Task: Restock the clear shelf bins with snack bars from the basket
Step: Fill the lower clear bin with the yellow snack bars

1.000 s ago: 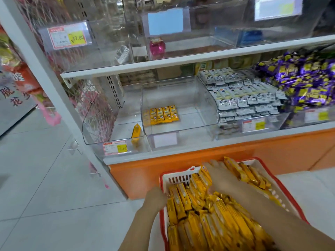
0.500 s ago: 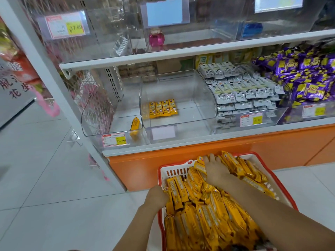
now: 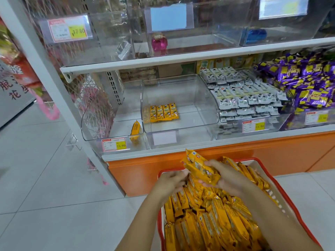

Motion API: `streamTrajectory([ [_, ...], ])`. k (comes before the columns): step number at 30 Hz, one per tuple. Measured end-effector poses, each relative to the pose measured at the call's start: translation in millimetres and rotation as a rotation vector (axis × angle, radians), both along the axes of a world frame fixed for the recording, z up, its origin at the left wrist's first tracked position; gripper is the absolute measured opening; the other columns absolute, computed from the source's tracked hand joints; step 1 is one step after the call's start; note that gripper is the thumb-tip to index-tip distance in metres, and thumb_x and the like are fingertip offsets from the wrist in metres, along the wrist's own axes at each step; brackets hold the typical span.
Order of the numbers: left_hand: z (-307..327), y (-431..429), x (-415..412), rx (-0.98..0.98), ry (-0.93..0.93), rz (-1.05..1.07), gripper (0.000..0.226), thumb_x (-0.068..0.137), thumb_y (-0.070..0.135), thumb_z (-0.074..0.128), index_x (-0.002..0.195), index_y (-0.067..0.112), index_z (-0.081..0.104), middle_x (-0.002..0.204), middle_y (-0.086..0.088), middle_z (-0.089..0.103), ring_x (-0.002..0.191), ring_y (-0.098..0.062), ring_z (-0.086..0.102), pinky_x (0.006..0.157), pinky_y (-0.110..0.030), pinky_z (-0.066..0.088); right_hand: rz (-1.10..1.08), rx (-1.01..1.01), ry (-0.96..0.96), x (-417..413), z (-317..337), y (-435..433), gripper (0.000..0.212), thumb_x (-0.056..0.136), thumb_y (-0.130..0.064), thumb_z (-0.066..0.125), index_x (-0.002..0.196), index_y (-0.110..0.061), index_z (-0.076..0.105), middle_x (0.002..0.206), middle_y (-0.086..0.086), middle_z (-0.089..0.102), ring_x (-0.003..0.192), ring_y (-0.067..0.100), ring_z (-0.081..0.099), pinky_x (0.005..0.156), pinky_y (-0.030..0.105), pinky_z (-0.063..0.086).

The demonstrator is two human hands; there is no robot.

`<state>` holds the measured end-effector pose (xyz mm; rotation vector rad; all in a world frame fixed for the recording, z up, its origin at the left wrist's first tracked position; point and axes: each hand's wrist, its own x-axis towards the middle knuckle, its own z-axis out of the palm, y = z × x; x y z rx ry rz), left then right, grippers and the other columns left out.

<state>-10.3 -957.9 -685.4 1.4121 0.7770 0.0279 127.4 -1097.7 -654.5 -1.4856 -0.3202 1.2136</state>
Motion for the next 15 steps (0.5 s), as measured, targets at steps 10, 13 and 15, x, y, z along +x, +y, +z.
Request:
streamTrajectory([
  [10, 27.4, -9.4, 18.0, -0.181, -0.228, 0.176, 0.051, 0.065, 0.030, 0.074, 0.106, 0.000, 0.066, 0.102, -0.014, 0.072, 0.096, -0.025, 0.069, 0.089, -0.039, 0.055, -0.025, 0.113, 0.004, -13.0, 1.7, -4.5, 0.055, 0.081, -0.042, 0.064, 0.128, -0.015, 0.057, 0.120, 0.006, 0.067, 0.108, 0.022, 0.065, 0.097, 0.045, 0.050],
  [13, 29.9, -12.0, 17.6, -0.212, -0.231, 0.211, 0.046, 0.066, 0.026, 0.075, 0.103, 0.000, 0.066, 0.099, -0.013, 0.073, 0.091, -0.023, 0.070, 0.086, -0.039, 0.056, 0.044, 0.053, -0.206, -19.1, 12.5, -5.7, 0.033, 0.086, -0.048, 0.058, 0.113, -0.030, 0.063, 0.106, -0.012, 0.070, 0.098, 0.003, 0.064, 0.088, 0.028, 0.051],
  [15, 33.4, -10.6, 17.4, -0.241, -0.238, 0.216, 0.047, 0.067, 0.024, 0.075, 0.105, -0.001, 0.066, 0.100, -0.015, 0.072, 0.091, -0.024, 0.070, 0.087, -0.041, 0.056, 0.094, 0.069, -0.334, -21.8, 16.2, -6.7, 0.024, 0.089, -0.043, 0.057, 0.108, -0.033, 0.066, 0.101, -0.015, 0.072, 0.094, -0.001, 0.065, 0.079, 0.018, 0.049],
])
